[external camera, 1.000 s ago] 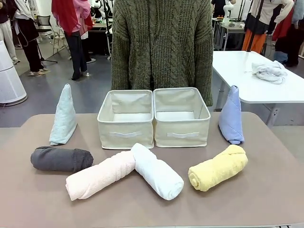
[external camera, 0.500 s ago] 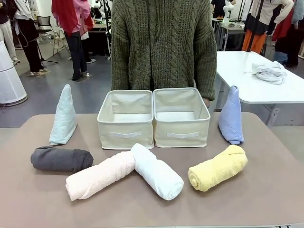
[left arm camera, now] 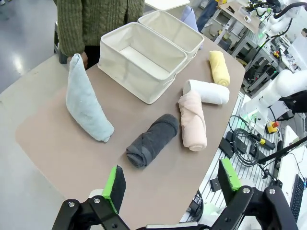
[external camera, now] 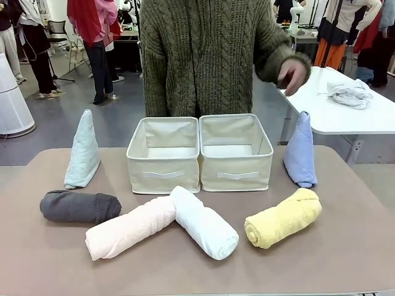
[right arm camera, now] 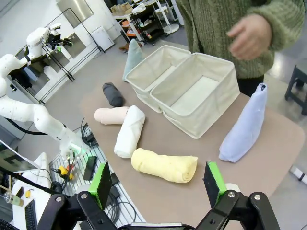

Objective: Sort the towels based on their folding style.
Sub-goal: Pick up one triangle-folded towel and place it in the left Fabric basket.

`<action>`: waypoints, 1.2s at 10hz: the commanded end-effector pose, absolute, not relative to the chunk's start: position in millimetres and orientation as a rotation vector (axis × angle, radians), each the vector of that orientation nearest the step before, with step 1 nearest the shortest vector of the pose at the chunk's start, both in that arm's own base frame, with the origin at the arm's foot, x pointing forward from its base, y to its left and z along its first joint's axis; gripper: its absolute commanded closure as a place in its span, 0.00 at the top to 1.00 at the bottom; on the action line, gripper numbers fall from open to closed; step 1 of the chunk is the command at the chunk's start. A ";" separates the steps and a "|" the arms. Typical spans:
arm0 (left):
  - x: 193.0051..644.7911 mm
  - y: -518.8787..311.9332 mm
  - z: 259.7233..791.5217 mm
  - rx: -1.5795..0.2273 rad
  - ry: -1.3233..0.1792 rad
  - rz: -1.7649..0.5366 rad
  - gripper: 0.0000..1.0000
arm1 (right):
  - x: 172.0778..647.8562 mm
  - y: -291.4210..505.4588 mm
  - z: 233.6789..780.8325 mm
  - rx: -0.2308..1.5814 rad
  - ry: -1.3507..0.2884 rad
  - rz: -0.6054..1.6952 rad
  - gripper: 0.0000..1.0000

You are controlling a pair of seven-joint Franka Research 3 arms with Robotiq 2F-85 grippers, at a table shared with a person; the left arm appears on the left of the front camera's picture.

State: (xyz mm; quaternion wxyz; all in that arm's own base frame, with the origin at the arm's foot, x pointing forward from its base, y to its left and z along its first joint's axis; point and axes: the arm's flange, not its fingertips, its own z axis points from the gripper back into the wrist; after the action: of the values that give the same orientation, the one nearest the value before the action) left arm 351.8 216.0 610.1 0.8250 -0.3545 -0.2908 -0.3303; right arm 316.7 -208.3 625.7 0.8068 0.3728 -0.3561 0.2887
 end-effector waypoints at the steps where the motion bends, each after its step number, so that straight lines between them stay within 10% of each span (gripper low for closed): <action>1: 351.7 217.1 610.9 -0.760 -0.633 -0.710 1.00 | 317.4 -208.3 626.2 0.808 -0.768 0.626 1.00; 12: 351.7 217.1 610.9 -0.760 -0.633 -0.710 1.00 | 317.4 -208.3 626.2 0.808 -0.768 0.626 1.00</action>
State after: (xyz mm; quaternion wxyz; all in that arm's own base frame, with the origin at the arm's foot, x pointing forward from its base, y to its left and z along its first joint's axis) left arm 351.7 216.1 610.1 0.8252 -0.3544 -0.2908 -0.3301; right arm 316.7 -208.3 625.7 0.8068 0.3728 -0.3561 0.2887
